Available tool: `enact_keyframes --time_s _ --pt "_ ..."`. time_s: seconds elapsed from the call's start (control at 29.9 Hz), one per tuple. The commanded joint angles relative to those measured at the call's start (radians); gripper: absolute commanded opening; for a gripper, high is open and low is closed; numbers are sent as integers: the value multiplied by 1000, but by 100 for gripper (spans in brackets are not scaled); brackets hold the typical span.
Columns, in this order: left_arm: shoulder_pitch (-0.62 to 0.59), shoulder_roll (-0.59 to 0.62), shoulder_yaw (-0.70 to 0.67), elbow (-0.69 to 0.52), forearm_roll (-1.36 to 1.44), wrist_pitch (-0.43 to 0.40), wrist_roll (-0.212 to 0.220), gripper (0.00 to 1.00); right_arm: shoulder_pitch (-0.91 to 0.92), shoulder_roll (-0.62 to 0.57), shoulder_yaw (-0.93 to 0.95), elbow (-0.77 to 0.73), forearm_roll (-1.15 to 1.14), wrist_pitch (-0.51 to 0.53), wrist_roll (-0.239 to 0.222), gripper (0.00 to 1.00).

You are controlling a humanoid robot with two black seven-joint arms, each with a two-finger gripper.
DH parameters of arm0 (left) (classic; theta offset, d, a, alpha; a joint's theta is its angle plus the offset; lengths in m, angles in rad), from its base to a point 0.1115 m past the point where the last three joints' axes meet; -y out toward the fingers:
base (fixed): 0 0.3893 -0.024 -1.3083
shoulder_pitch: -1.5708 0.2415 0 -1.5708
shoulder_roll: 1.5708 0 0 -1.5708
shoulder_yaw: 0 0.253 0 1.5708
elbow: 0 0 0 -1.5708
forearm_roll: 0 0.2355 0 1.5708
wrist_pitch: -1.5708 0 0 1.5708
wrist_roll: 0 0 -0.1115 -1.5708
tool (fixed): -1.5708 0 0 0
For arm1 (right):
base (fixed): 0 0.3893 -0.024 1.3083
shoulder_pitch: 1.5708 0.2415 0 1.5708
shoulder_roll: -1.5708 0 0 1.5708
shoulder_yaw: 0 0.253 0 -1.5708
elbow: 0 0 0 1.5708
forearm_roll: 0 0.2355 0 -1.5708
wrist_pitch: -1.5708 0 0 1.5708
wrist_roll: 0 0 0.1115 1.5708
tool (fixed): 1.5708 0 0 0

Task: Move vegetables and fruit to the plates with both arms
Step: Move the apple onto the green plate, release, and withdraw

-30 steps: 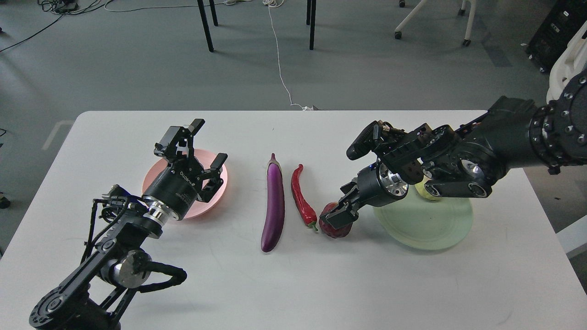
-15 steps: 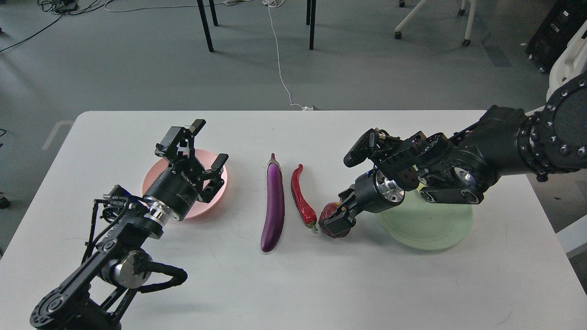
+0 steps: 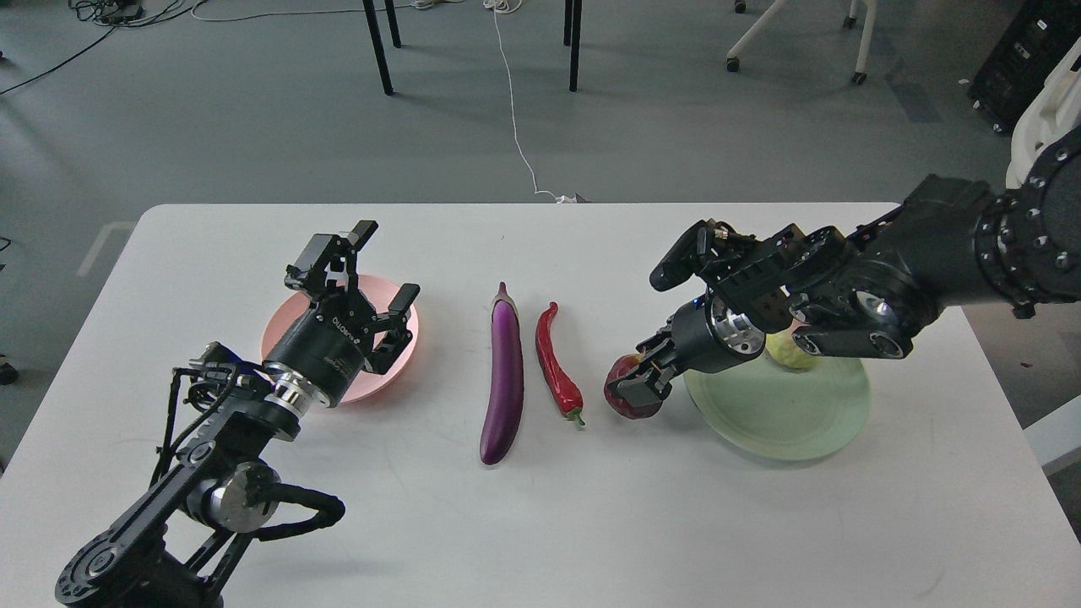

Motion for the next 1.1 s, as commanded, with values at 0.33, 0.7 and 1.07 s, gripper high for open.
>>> enact_keyframes --time_s 0.33,0.7,1.07 --pt "-10 34 8 1 0 -6 0 99 97 -375 -71 162 -224 13 1 50" --pt "-13 37 7 1 -2 3 3 99 -47 -407 -52 128 -212 -2 1 93" --pt "-90 166 14 -12 53 -5 -55 99 -99 -655 312 144 0 10 1 97"
